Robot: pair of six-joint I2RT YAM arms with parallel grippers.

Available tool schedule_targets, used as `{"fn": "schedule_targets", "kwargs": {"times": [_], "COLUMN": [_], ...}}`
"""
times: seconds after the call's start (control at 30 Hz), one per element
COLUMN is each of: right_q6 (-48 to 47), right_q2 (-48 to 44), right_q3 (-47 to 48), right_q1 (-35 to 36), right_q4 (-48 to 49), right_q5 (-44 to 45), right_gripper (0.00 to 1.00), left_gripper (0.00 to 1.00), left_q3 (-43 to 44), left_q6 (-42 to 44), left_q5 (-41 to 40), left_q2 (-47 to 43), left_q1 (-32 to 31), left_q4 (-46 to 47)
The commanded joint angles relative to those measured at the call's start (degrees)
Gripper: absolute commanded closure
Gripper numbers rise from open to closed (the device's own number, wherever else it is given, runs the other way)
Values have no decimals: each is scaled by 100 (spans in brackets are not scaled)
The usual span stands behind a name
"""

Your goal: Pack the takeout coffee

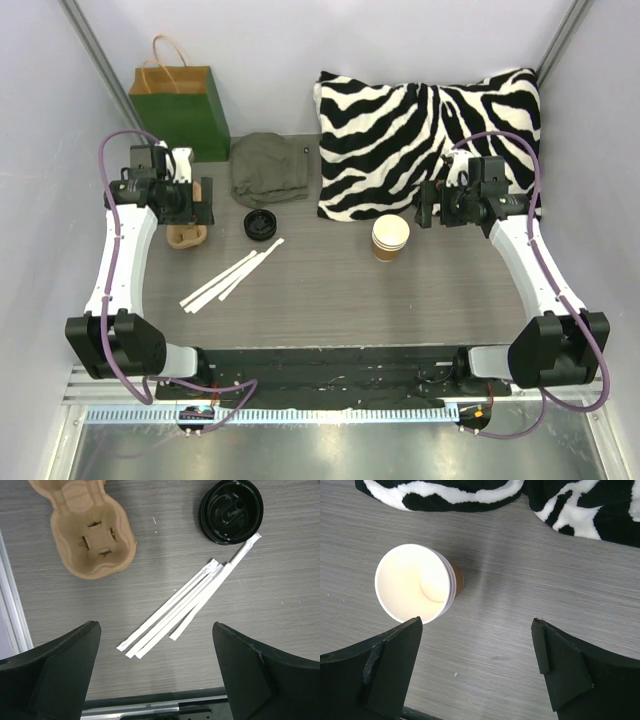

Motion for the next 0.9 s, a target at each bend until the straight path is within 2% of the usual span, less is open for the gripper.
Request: {"fn": "schedule_targets", "kwargs": {"times": [0.0, 0.4, 0.5, 0.63, 0.73, 0.8, 0.87], "right_q6": [-108, -284, -301, -258, -240, -240, -240], "right_q2": [227, 1123, 1343, 1712, 1870, 1958, 2090], "right_q3": [567, 1394, 1613, 1790, 1860, 1913, 1948], "right_q1": [9, 703, 958, 1143, 1222, 1213, 1213], "right_q4": [-130, -439, -657, -825, -896, -948, -1001], "right_q5": [-105, 624, 721, 730, 800, 818, 783], "right_gripper": [0, 2, 11, 29, 39, 40, 46], "left_gripper": [0, 0, 0, 0, 0, 0, 0], "left_q3": [147, 446, 411, 385, 385, 376, 385], "left_q6": [219, 131, 175, 140, 123, 105, 105], "left_q5": [-138, 178, 257, 477, 600, 653, 688], "left_q2": [-262, -236, -297, -341, -324, -324, -324], "left_q1": [-47, -56, -56, -65, -65, -65, -65], "left_q4": [283, 134, 98, 116, 107, 116, 116]}}
